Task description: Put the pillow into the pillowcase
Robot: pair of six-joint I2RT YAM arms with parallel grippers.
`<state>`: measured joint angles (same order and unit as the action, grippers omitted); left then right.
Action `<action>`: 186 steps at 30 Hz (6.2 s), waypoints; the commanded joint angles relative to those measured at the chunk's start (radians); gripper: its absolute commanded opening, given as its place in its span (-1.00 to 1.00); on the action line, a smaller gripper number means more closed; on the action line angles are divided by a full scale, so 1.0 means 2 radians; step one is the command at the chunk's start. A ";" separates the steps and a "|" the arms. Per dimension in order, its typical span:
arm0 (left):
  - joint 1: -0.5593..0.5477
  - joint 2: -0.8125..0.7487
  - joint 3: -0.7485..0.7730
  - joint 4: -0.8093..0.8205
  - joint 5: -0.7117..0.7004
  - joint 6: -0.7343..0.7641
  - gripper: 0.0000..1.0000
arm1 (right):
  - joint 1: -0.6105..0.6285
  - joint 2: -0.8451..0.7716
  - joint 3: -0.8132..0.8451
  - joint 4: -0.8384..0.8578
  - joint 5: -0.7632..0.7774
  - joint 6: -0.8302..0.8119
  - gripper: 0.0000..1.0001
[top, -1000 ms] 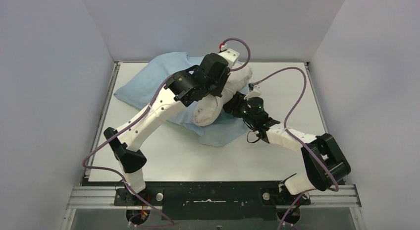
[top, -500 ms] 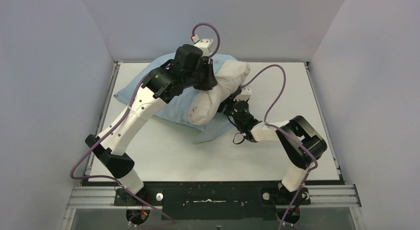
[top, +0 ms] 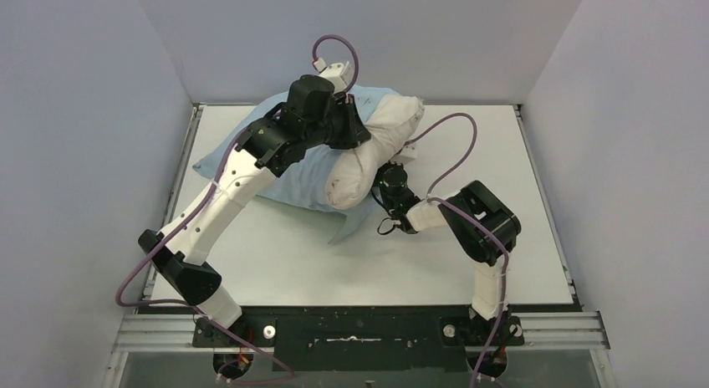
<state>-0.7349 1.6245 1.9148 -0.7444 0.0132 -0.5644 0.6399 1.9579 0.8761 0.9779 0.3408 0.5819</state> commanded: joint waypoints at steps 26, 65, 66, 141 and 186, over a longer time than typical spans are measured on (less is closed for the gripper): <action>0.051 -0.015 -0.043 0.023 -0.156 0.125 -1.00 | -0.208 -0.298 -0.111 0.025 -0.515 0.103 -0.91; 0.047 0.031 -0.199 0.054 -0.158 0.131 -1.00 | -0.149 -0.398 -0.049 -0.066 -0.519 0.062 -1.00; 0.048 0.037 -0.202 0.052 -0.158 0.133 -1.00 | -0.153 -0.404 -0.043 -0.085 -0.511 0.054 -1.00; -0.158 -0.097 -0.311 0.066 -0.138 0.217 0.47 | -0.090 -0.448 -0.235 -0.387 -0.181 0.211 -0.10; -0.052 -0.024 -0.241 0.174 -0.111 0.143 -1.00 | -0.036 -0.472 -0.220 -0.441 -0.016 0.282 -0.21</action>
<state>-0.8696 1.5723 1.3384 -0.4820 -0.2035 -0.2516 0.5415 1.0168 0.4110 0.1356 0.2268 1.1500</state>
